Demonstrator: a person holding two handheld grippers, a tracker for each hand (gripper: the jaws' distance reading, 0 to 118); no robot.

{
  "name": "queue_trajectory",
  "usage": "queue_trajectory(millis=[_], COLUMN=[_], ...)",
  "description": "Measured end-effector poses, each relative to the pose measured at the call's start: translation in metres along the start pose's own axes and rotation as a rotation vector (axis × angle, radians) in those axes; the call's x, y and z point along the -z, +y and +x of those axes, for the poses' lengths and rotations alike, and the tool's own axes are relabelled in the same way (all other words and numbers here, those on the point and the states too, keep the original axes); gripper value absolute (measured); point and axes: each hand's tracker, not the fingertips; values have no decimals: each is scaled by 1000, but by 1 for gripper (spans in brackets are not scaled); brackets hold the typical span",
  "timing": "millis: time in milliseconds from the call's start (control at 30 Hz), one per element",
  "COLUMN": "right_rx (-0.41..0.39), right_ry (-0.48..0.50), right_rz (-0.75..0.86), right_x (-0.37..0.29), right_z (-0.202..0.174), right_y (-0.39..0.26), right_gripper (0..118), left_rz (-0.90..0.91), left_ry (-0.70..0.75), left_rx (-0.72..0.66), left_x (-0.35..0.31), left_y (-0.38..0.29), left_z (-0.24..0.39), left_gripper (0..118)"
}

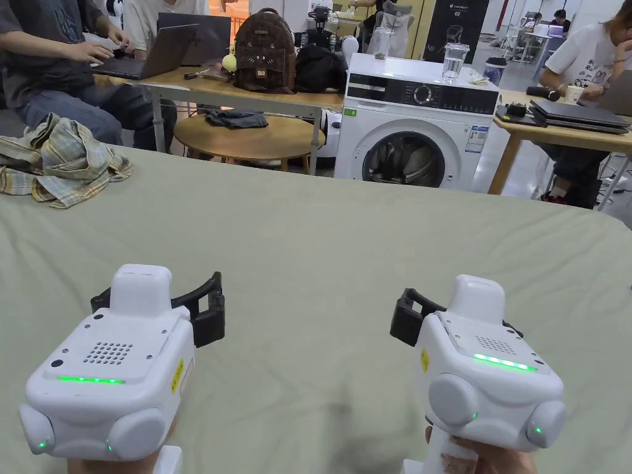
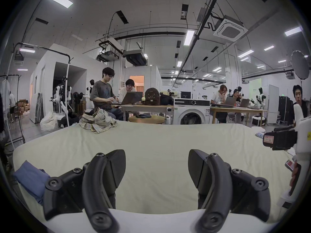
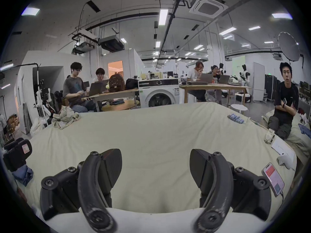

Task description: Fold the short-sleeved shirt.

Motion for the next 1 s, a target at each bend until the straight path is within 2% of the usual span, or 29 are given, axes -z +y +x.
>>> queue_trajectory(millis=[433,600,1000], right_rx=[-12,-22,-92], right_ry=[-27,-45,-90], right_rz=[22,13,15], right_x=[-2,0,3], right_z=[-3,-3,-3], right_y=[-2,-3,-7], right_gripper=[85,85,85], left_rz=[-37,-44,-63], left_ry=[-47,-9,7], left_rx=[7,51,67], left_x=[4,6,10], left_y=[1,-2,-2], left_z=[-1,4,5], left_gripper=[77,77,77])
